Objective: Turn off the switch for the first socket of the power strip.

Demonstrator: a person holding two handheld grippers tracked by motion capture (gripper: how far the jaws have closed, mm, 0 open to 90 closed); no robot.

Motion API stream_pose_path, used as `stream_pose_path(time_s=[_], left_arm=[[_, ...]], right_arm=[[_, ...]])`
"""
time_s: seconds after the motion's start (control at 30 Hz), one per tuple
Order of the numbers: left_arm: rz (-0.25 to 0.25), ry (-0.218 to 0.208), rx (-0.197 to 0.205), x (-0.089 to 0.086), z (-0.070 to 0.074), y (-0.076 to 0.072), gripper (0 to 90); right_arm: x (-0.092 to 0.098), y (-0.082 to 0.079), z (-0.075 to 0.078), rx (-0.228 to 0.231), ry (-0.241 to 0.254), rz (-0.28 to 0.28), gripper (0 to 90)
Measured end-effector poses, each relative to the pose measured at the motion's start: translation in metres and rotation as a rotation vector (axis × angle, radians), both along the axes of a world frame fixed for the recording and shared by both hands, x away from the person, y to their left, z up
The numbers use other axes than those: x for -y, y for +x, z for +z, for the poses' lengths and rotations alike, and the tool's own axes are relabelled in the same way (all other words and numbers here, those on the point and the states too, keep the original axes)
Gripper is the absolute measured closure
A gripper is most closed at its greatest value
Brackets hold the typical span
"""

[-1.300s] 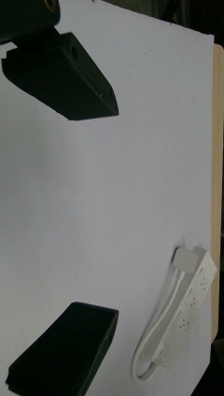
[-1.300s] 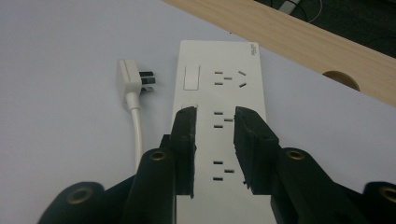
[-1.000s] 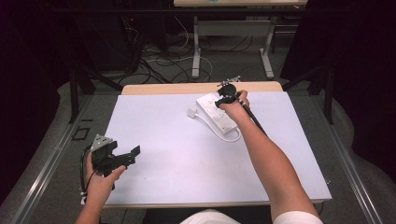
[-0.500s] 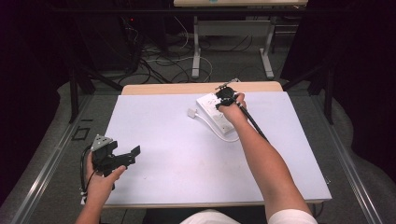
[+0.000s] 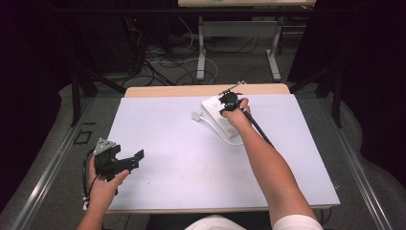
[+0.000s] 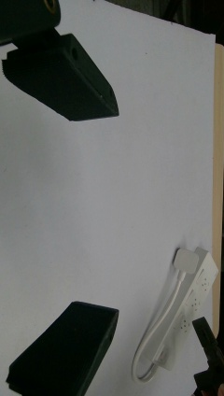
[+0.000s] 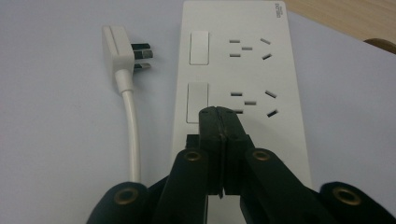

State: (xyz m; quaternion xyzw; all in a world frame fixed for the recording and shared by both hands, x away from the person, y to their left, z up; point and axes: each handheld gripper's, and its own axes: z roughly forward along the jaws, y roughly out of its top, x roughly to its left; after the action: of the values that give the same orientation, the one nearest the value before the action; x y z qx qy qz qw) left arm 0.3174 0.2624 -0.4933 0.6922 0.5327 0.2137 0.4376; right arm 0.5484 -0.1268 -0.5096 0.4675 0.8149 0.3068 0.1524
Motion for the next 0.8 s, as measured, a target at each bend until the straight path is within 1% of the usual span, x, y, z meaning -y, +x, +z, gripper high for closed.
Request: stream_pose_path(time_s=[0.03,0.07,0.1,0.13,0.17,0.2,0.27,0.3,0.33,0.4,0.43,0.5,0.53,0.57,0.7,0.73,0.77,0.8], left_arm=[[-0.001,0.001,0.0,-0.0001,0.0001,0.0,4.8],[0.0,0.001,0.0,-0.0001,0.0001,0.0,4.8],[0.0,0.0,0.0,-0.0001,0.0001,-0.0001,4.8],[0.001,0.0,0.0,-0.0002,0.0001,-0.0001,4.8],[0.001,-0.001,0.0,-0.0002,0.0001,0.0,4.8],[0.001,-0.001,0.0,-0.0002,0.0001,0.0,4.8],[0.001,-0.001,-0.001,-0.0003,-0.0001,0.0001,4.8],[0.001,-0.001,-0.001,-0.0003,-0.0001,0.0001,4.9],[0.001,-0.001,-0.001,-0.0003,-0.0001,0.0001,4.8],[0.001,-0.002,0.0,-0.0003,-0.0002,0.0002,4.8],[0.002,-0.002,0.0,-0.0003,-0.0002,0.0002,4.8],[0.002,-0.001,-0.001,-0.0004,-0.0001,0.0002,4.8],[0.002,-0.002,-0.001,-0.0004,-0.0001,0.0001,4.8],[0.002,-0.001,0.0,-0.0005,-0.0001,0.0001,4.8],[0.001,-0.002,0.0,-0.0006,0.0001,0.0,4.9],[0.001,-0.002,0.0,-0.0006,0.0001,0.0,4.8],[0.002,-0.002,0.0,-0.0006,0.0,0.0001,4.8],[0.001,-0.001,0.0,-0.0006,0.0,0.0001,4.8]], right_arm=[[-0.0008,-0.0005,0.0,-0.004,-0.008,-0.008,90.0],[-0.0011,-0.0004,-0.0009,-0.009,-0.002,0.0,90.0],[-0.0009,-0.0004,-0.001,-0.007,-0.015,0.001,90.0],[-0.002,-0.0005,-0.0021,-0.008,-0.01,-0.004,90.0],[-0.0025,-0.0009,-0.002,-0.024,-0.019,-0.007,90.0],[-0.0031,-0.0011,-0.0027,-0.025,-0.015,-0.005,90.0],[-0.0036,-0.001,-0.0043,-0.02,-0.021,0.001,90.0],[-0.0039,-0.001,-0.0047,-0.025,-0.024,0.004,90.0],[-0.0053,-0.0017,-0.005,-0.039,-0.019,-0.01,90.0],[-0.0049,-0.0009,-0.006,-0.032,-0.023,0.012,90.0],[-0.0061,-0.0012,-0.007,-0.025,-0.016,0.001,90.0],[-0.0065,-0.0011,-0.0069,-0.034,-0.03,0.002,90.0],[-0.0063,-0.0008,-0.0088,-0.015,-0.007,0.013,90.0],[-0.0061,-0.0012,-0.0073,-0.036,-0.028,0.013,90.0],[-0.0067,-0.0015,-0.0084,-0.043,-0.033,0.009,90.0],[-0.0067,-0.0017,-0.0089,-0.044,-0.025,0.008,90.0],[-0.0066,-0.0012,-0.0099,-0.036,-0.02,0.011,90.0],[-0.0064,-0.0015,-0.0094,-0.043,-0.031,0.009,89.9]])
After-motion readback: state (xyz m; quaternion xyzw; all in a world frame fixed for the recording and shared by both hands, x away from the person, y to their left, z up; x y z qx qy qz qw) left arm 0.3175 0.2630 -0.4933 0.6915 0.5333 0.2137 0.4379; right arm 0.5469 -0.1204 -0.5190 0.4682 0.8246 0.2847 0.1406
